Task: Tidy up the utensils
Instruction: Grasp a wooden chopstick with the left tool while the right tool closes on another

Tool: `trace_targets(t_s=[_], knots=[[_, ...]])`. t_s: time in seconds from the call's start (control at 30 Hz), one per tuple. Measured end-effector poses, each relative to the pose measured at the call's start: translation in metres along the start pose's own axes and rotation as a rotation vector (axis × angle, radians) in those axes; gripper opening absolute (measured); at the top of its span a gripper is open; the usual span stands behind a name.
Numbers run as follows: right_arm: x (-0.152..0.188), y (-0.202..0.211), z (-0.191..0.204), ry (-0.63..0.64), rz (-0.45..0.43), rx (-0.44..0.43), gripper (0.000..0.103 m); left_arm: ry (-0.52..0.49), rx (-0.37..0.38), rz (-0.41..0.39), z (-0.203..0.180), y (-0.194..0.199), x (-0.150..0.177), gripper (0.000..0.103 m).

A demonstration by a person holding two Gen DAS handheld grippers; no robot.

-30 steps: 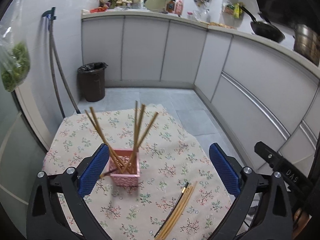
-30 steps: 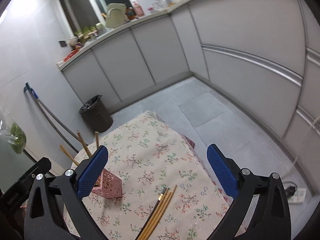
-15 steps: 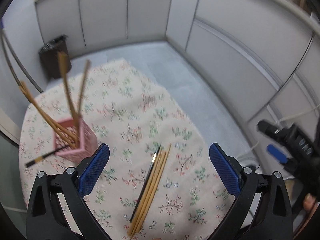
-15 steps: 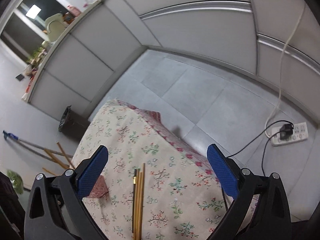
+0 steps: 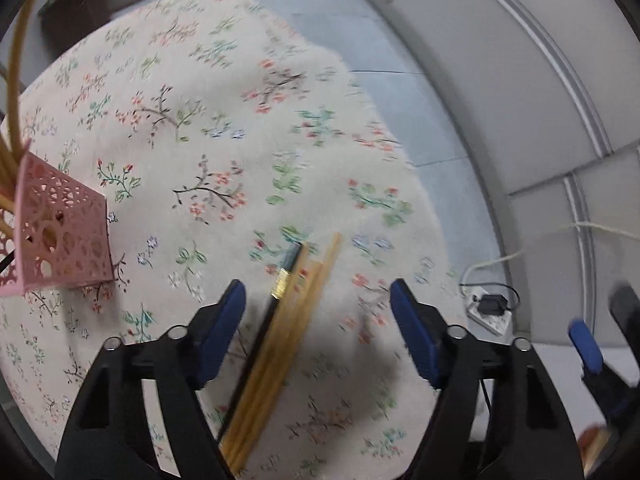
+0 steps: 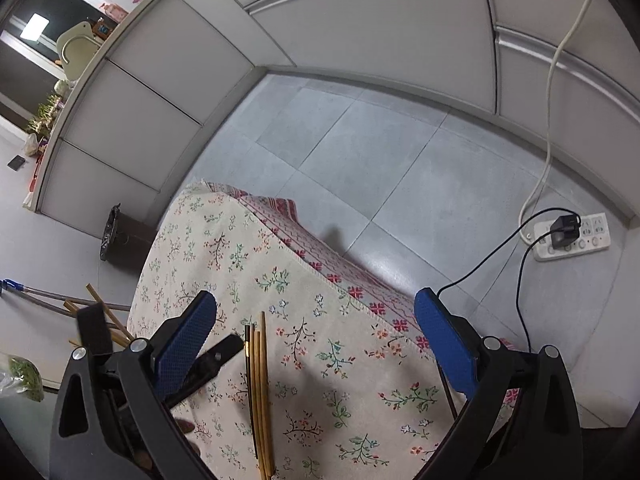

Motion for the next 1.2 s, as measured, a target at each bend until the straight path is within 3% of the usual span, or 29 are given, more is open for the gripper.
trace_targets(t_s=[0.23, 0.5, 0.77, 0.9, 1.2], knots=[[0.007, -0.016, -0.004, -0.041, 0.086, -0.015, 0.096, -0.006, -0.072, 0.058, 0.021, -0.028, -0.001, 0.043], [0.011, -0.024, -0.003, -0.038, 0.110, -0.007, 0.096, -0.034, -0.117, 0.054, 0.022, -0.043, -0.006, 0.039], [0.012, -0.028, -0.004, -0.030, 0.116, -0.002, 0.096, -0.011, -0.068, 0.040, 0.024, -0.034, -0.011, 0.035], [0.013, -0.030, -0.005, -0.029, 0.126, -0.003, 0.096, -0.029, -0.083, 0.038, 0.022, -0.030, -0.010, 0.035], [0.014, -0.032, -0.003, -0.010, 0.130, 0.006, 0.096, -0.064, -0.134, 0.066, 0.026, -0.042, -0.006, 0.019]])
Point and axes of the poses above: each gripper's, at about its wrist camera, not at the fingertips, and y roughly against the way its jaws point, z to its left, x to its underside, the point moved 8 cm from there along -y, roughly the way its jaws point, and after that the axes turned 9 degrees about -y, right-handed, at the moved point
